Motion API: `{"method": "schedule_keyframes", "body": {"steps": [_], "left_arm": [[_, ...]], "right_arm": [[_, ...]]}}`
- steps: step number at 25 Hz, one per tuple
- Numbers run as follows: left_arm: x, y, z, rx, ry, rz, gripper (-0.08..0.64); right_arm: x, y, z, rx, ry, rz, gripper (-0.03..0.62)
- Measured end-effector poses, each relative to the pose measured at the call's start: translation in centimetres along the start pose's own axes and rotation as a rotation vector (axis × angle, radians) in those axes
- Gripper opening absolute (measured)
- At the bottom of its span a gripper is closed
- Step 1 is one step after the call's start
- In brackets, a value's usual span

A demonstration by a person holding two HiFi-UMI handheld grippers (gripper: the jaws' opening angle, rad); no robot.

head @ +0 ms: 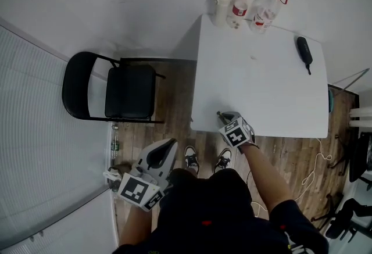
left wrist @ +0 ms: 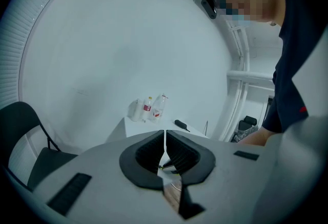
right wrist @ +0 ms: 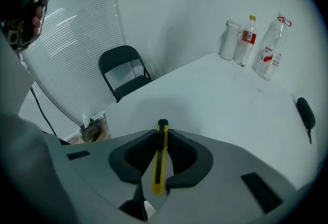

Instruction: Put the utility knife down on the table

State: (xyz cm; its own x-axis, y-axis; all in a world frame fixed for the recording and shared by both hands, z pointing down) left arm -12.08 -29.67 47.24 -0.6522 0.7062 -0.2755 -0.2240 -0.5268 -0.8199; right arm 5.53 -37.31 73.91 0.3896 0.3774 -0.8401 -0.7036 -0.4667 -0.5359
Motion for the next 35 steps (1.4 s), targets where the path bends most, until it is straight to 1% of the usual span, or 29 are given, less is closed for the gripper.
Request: {"method": "schedule_keyframes", "body": {"steps": [3, 4, 5, 8, 10, 12, 15, 17, 22, 26, 30, 32, 35], "left_arm": [[0.0, 0.6, -0.1, -0.009, -0.004, -0.021, 0.031], [0.1, 0.9, -0.2, -0.015, -0.007, -0.031, 0.031], [0.1, 1.1, -0.3, -0.022, -0.01, -0.039, 0.031], [0.1, 1.8, -0.6, -0.035, -0.011, -0.062, 0.031], [0.1, 2.2, -1.0, -0.042, -0.012, -0.073, 0.031], [0.0, 2.5, -1.7, -0.058, -0.018, -0.079, 0.031], [-0.5, 3.2, -3.3, -0.063, -0.046, -0.098, 0.031], [-1.0, 3.7, -4.6, -0.059, -0.065, -0.112, 0.031], [-2.3, 5.2, -7.8, -0.116, -0.101, -0.11, 0.031], [-3.7, 6.3, -10.4, -0.157, -0.145, -0.122, 0.031], [-4.4, 6.9, -12.8, -0.193, -0.179, -0.129, 0.031], [-4.5, 7.1, -13.7, -0.206, -0.194, -0.139, 0.031], [-5.2, 7.1, -14.0, -0.212, -0.204, -0.141, 0.031]], "right_arm": [[0.1, 0.1, -0.1, -0.007, 0.009, -0.008, 0.077], [0.2, 0.1, -0.2, -0.015, 0.02, -0.014, 0.088], [0.3, 0.0, -0.2, -0.025, 0.029, -0.021, 0.117], [2.2, 0.5, -0.8, -0.053, 0.014, -0.073, 0.126], [4.9, 1.7, -1.6, -0.079, -0.031, -0.159, 0.124], [8.4, 3.2, -2.6, -0.104, -0.08, -0.274, 0.07], [14.0, 4.9, -3.2, -0.138, -0.11, -0.427, 0.047], [17.5, 5.4, -3.3, -0.14, -0.123, -0.496, 0.041], [25.8, 7.0, -2.9, -0.125, -0.195, -0.659, 0.032], [31.9, 7.7, -3.1, -0.115, -0.265, -0.772, 0.029], [37.6, 7.6, -3.3, -0.125, -0.345, -0.885, 0.026], [40.0, 7.6, -3.4, -0.122, -0.394, -0.923, 0.023], [42.0, 7.4, -3.7, -0.114, -0.445, -0.945, 0.023]]}}
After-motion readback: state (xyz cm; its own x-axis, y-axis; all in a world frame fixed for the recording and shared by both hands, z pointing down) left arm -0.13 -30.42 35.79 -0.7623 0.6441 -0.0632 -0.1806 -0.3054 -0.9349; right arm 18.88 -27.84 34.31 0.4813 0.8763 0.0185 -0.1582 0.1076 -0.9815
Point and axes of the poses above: the fingertips, and each gripper's own axes: x backward along the fingers, z to its left, y out of its top, the point moved 2 cm from there along x, backward along the fingers, and after that the axes turned 13 degrees about x, right-handed, at the moved point
